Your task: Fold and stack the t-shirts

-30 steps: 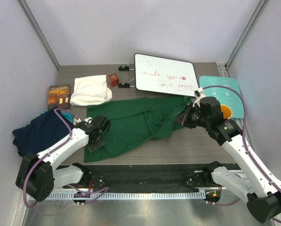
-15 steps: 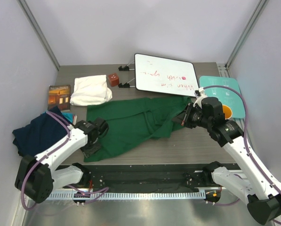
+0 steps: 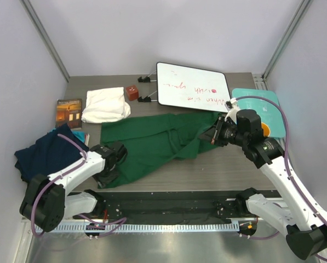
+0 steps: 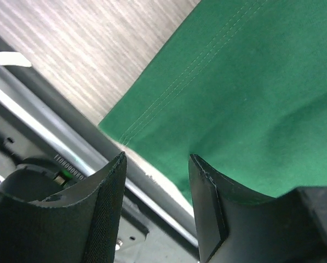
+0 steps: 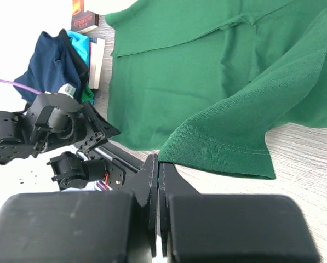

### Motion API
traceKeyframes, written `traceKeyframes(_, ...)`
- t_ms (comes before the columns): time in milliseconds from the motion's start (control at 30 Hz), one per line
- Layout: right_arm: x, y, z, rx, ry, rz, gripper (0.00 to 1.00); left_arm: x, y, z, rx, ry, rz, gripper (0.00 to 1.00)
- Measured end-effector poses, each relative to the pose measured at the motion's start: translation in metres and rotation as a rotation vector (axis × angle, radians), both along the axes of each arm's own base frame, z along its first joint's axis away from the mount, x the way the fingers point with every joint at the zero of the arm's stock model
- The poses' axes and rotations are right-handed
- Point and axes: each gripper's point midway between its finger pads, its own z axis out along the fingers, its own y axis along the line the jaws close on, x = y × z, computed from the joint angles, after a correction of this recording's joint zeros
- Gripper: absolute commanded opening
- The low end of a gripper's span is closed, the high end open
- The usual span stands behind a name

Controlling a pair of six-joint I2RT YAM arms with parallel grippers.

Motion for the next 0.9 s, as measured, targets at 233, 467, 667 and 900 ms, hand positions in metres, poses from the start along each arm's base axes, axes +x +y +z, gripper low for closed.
traceKeyframes(233,-0.002,0.002,0.002,0.012,0.000,0.019,0.01,0.016,-0.007,-0.004,-0.025,-0.067,0.000,0.50)
traceKeyframes(467,-0.002,0.003,0.005,0.021,0.001,0.027,0.01,0.021,-0.010,-0.006,-0.026,-0.067,0.001,0.47)
traceKeyframes(667,0.000,0.005,0.024,0.041,-0.040,0.038,0.01,0.024,-0.011,-0.006,-0.013,-0.005,0.020,0.43)
traceKeyframes(900,0.001,0.004,0.032,0.051,-0.056,0.038,0.01,0.027,-0.007,-0.004,-0.005,0.068,0.043,0.43)
